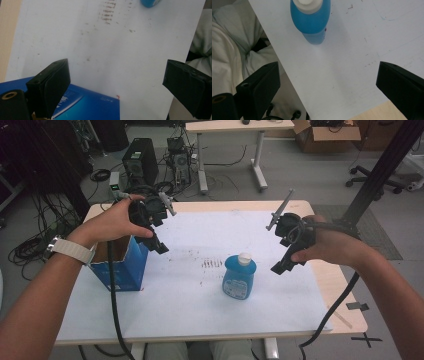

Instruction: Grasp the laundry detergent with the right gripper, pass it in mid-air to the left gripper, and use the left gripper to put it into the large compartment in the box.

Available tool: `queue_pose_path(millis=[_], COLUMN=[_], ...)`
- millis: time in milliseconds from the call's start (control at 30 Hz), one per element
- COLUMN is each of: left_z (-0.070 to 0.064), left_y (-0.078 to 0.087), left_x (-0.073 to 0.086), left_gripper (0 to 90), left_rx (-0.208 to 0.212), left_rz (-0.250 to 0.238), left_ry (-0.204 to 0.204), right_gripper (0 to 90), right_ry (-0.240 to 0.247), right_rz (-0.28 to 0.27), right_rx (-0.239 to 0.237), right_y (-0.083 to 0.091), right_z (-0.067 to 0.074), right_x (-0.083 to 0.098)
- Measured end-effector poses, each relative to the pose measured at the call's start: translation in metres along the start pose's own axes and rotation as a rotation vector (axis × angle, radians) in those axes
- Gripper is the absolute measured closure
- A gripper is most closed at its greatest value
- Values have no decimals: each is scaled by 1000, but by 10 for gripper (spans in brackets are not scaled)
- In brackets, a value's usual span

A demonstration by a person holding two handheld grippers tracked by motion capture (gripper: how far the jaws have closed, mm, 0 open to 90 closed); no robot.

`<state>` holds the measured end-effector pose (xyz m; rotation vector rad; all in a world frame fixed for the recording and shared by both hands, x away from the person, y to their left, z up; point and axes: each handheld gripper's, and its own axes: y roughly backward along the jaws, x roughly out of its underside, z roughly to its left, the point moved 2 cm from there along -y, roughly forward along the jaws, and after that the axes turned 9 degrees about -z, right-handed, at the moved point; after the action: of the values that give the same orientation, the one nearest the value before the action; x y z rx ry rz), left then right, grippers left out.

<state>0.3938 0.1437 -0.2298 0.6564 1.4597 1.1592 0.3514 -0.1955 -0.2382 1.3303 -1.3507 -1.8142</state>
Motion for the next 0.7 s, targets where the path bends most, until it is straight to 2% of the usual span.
queue_pose_path(millis=[300, 700], left_z=[-1, -1], left_y=[-1, -2], left_x=[-3, -3], left_gripper=[76, 76], left_rx=[0, -3], left_rz=[1, -8], left_ry=[0, -9], right_gripper=[51, 50], right_ry=[-11, -20], right_rz=[-14, -8], right_rx=[8, 4], right_y=[5, -1], right_z=[-1, 0], right_x=[2, 3])
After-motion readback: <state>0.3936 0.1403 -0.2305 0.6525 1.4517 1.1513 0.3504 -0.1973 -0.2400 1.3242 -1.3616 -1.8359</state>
